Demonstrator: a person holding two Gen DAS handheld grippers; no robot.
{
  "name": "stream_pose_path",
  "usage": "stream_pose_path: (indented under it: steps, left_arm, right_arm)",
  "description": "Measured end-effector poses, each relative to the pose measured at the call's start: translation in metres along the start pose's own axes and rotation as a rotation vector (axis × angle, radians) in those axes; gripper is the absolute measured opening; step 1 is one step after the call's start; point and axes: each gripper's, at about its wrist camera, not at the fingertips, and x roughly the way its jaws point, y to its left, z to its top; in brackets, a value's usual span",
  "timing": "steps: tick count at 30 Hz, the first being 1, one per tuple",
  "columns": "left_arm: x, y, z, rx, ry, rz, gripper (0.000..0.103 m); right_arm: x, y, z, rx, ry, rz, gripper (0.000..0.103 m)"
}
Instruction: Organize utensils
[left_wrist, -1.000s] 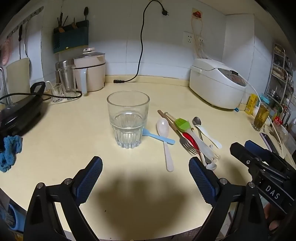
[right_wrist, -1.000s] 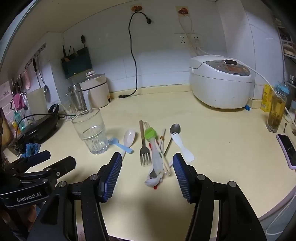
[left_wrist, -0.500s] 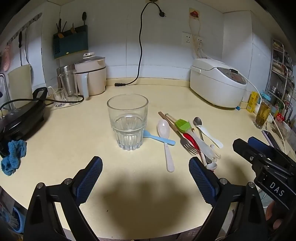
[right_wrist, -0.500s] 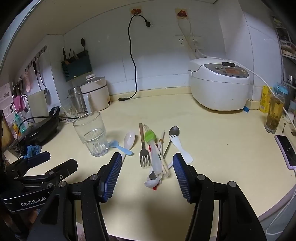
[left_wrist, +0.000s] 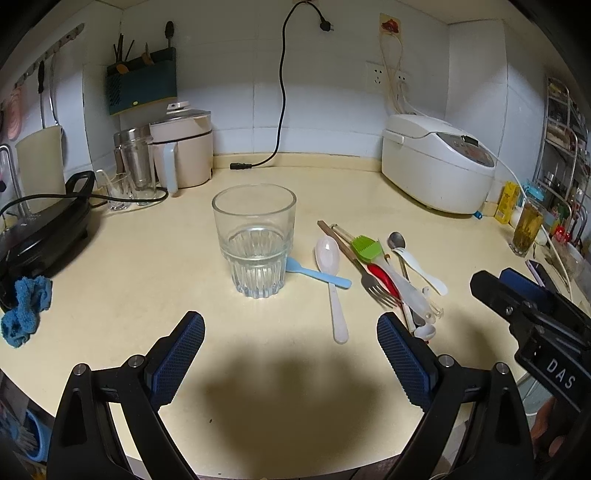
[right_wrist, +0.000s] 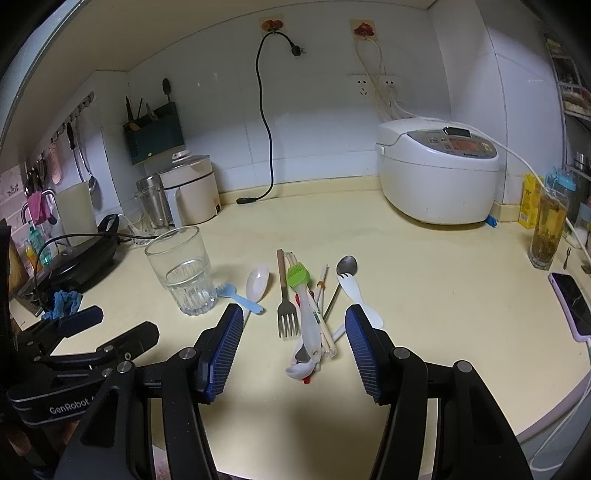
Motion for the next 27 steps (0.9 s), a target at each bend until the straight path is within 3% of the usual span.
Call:
stream_pose_path:
  steps: [27]
  left_arm:
    - [0.014,0.004,-0.012,-0.008,0.038,0.0,0.096]
  right_arm:
    - [0.014,-0.002,-0.012,0.012,0.047,0.005,0.058]
